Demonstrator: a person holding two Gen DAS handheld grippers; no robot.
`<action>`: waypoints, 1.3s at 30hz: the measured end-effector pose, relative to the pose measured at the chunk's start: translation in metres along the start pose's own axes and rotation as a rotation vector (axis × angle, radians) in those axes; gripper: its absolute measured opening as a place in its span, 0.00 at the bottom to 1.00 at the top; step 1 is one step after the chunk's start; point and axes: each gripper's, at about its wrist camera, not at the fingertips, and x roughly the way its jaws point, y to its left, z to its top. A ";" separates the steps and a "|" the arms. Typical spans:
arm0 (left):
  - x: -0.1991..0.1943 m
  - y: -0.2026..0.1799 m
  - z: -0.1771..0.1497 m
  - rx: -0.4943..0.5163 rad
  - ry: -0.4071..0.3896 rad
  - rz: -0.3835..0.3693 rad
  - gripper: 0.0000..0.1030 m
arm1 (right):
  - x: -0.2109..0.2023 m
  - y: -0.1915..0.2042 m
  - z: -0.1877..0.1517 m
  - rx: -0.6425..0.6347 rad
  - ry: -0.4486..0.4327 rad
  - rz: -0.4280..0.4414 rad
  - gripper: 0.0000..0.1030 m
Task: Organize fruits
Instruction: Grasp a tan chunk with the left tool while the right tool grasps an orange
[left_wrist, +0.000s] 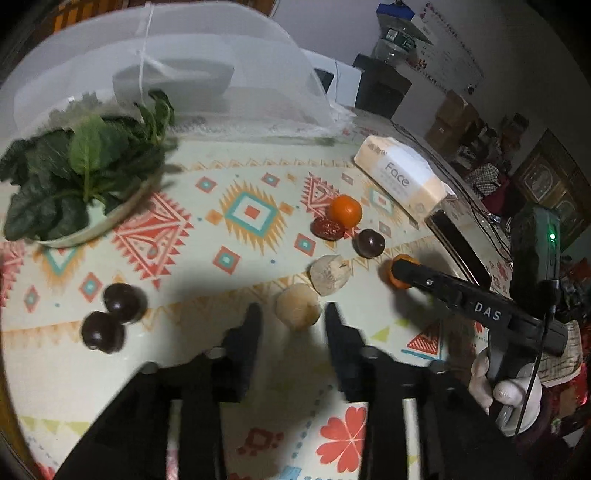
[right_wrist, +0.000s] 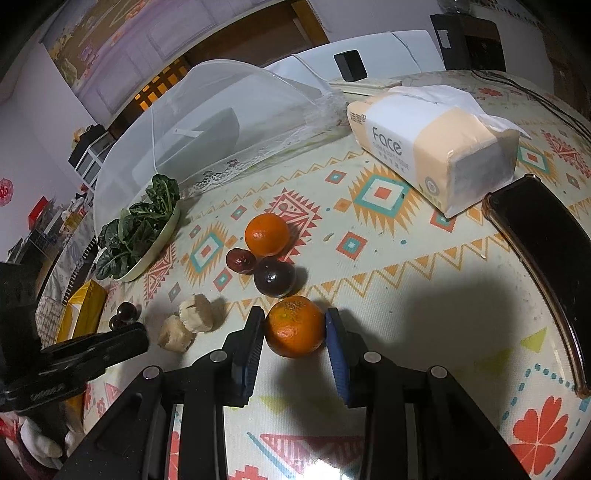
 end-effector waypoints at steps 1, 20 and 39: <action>-0.002 0.001 0.000 -0.006 -0.012 -0.001 0.47 | 0.000 0.000 0.000 0.001 0.000 0.001 0.35; 0.043 -0.027 -0.001 0.115 -0.006 0.056 0.53 | 0.000 0.000 0.000 -0.002 0.001 0.000 0.35; -0.109 0.013 -0.068 -0.139 -0.231 0.128 0.28 | -0.013 -0.011 0.004 0.030 -0.084 0.020 0.35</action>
